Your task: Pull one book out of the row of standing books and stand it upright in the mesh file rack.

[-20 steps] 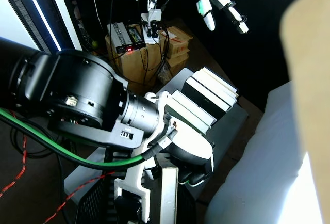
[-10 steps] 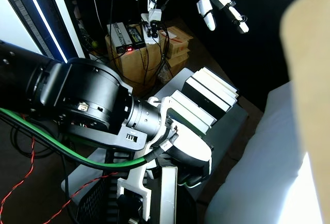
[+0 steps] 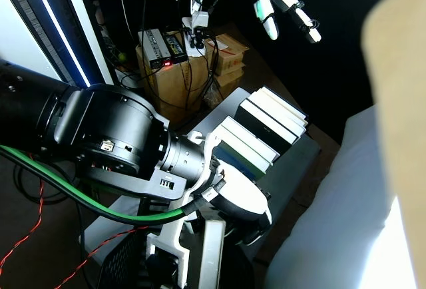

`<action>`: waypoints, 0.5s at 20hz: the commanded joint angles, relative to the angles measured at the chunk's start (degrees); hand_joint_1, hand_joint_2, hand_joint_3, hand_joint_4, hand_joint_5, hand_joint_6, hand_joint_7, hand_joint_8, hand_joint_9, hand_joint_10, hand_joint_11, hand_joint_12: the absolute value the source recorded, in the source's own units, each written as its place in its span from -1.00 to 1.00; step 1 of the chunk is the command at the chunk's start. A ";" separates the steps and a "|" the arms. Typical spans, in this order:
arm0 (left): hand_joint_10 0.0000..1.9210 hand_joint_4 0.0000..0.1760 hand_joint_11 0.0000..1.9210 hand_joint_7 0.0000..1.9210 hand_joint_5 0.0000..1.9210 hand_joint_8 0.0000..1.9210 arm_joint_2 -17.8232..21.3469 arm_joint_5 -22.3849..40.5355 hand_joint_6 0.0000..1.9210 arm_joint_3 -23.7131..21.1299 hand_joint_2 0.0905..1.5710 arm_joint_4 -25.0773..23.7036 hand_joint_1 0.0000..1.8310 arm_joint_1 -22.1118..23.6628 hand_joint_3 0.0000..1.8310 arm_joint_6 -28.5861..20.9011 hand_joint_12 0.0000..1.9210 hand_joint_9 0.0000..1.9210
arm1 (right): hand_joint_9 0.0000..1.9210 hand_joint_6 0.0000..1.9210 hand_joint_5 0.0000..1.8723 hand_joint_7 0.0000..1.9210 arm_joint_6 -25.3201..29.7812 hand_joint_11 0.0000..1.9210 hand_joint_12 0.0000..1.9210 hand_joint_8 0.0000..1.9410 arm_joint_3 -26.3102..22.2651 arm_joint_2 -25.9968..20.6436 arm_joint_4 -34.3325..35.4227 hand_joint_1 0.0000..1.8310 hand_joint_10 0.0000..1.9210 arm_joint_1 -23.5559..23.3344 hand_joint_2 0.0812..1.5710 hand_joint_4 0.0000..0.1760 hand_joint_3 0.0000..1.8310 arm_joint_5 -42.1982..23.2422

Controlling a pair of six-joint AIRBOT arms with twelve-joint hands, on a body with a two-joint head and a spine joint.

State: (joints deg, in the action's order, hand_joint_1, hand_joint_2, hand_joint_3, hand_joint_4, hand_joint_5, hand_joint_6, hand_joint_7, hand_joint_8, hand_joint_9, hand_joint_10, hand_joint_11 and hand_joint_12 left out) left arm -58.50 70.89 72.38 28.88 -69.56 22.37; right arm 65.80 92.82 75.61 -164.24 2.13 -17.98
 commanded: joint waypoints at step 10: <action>-1.00 -0.81 -1.00 -0.98 -0.92 -1.00 -0.07 7.40 -1.00 0.46 0.76 0.89 -0.26 -0.07 -1.00 -0.50 -1.00 -1.00 | -0.53 -0.67 -0.41 -0.29 0.03 -0.90 0.78 -1.00 0.45 -1.03 -1.63 0.10 -0.18 -0.11 0.57 -1.00 -1.00 4.90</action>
State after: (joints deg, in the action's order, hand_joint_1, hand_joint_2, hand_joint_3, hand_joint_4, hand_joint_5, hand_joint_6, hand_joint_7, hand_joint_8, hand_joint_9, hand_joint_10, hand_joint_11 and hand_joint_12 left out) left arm -58.78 71.24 72.38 28.95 -69.58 22.22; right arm 65.95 92.88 75.53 -164.48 2.13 -17.63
